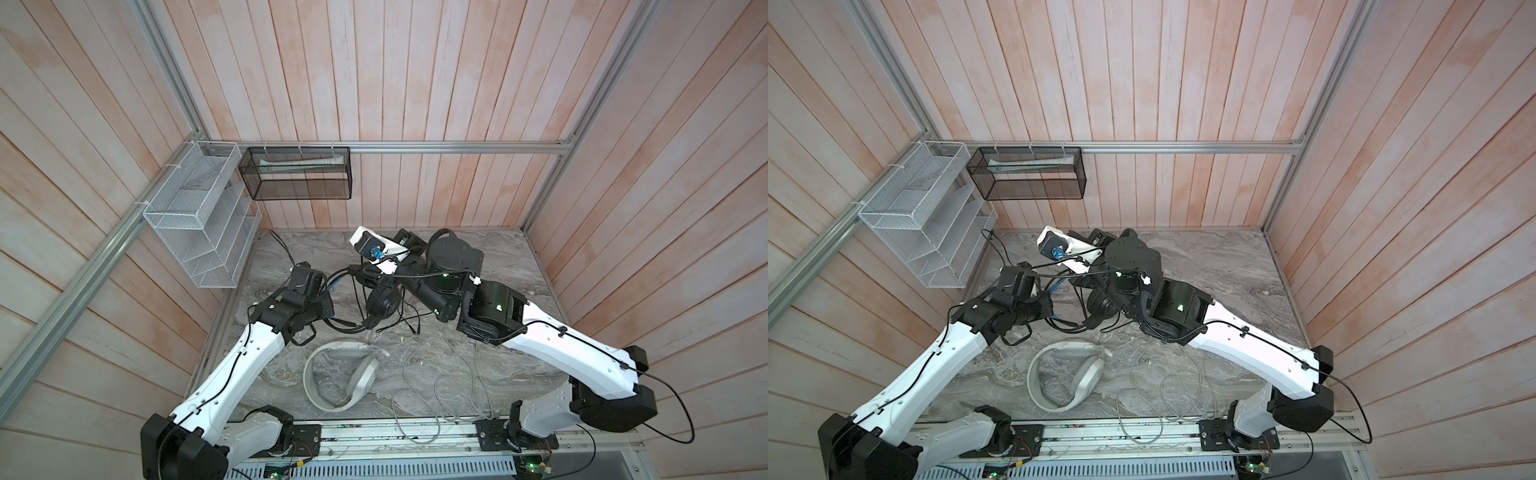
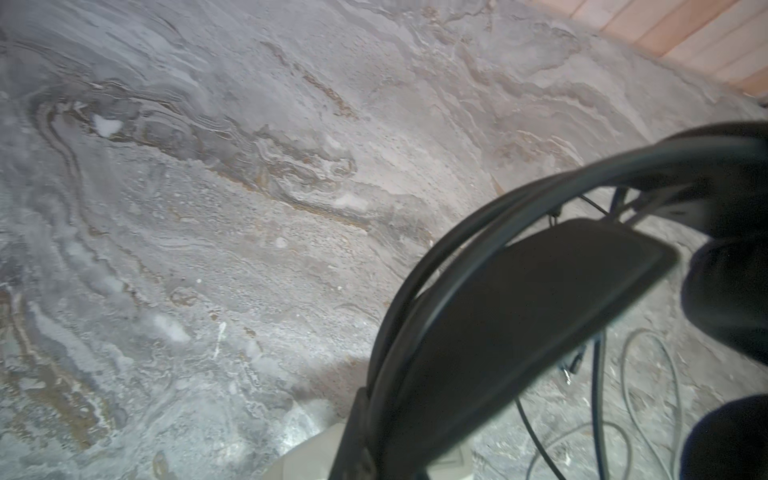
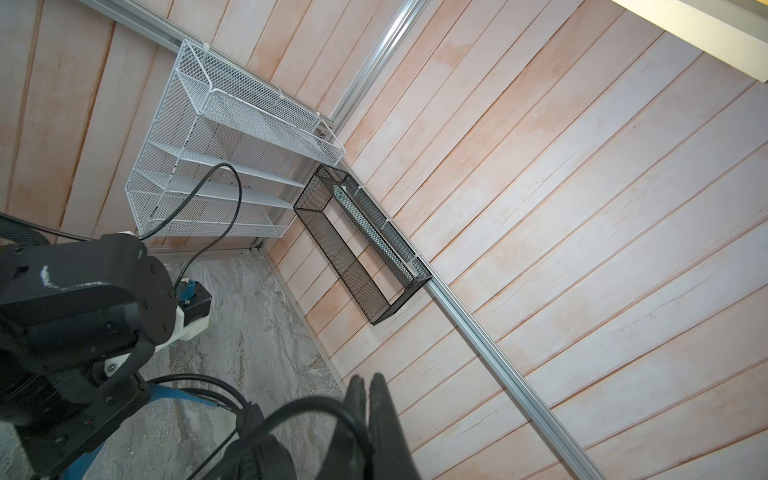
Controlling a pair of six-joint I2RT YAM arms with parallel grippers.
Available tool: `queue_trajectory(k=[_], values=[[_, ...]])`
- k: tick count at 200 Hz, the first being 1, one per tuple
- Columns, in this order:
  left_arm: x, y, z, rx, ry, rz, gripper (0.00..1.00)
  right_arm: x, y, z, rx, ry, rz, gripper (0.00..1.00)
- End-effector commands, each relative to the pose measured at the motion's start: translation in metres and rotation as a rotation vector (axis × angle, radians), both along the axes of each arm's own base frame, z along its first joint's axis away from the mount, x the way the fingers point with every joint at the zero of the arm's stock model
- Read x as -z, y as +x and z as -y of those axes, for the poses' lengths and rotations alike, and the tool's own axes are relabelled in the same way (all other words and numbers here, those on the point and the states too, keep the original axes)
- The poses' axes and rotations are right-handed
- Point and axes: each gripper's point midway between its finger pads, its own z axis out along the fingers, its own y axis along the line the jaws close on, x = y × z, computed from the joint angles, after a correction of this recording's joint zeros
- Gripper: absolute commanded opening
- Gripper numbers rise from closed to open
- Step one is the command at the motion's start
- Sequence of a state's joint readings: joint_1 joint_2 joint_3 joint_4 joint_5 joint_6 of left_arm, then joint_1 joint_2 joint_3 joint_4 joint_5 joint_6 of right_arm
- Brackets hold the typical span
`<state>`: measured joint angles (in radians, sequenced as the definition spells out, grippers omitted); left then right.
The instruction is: Wrap the headphones
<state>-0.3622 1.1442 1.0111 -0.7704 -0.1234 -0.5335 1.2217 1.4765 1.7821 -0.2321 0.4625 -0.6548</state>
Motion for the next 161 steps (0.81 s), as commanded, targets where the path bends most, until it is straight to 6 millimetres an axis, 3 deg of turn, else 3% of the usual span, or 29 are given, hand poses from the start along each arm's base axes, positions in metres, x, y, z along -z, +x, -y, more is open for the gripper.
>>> queue_trajectory(k=[1,23,46,75,111,161], values=[[-0.003,0.01,-0.028,-0.08,0.067,0.057,0.0,-0.022,-0.024,0.001,-0.081,0.055,0.001,0.0],[-0.002,0.014,-0.043,-0.137,0.142,0.059,0.0,-0.016,-0.049,-0.009,-0.181,0.021,-0.017,0.0],[-0.01,0.023,-0.034,-0.147,0.073,0.086,0.0,0.001,-0.072,-0.025,-0.277,-0.037,-0.055,0.0],[-0.013,0.034,-0.028,-0.147,0.052,0.089,0.0,0.017,-0.072,-0.034,-0.263,-0.091,-0.069,0.0],[-0.007,0.039,-0.028,-0.151,0.069,0.077,0.0,0.014,-0.074,-0.034,-0.27,-0.092,-0.072,0.0],[-0.007,0.047,-0.02,-0.139,0.018,0.079,0.0,0.025,-0.107,-0.049,-0.391,-0.156,-0.091,0.0]])
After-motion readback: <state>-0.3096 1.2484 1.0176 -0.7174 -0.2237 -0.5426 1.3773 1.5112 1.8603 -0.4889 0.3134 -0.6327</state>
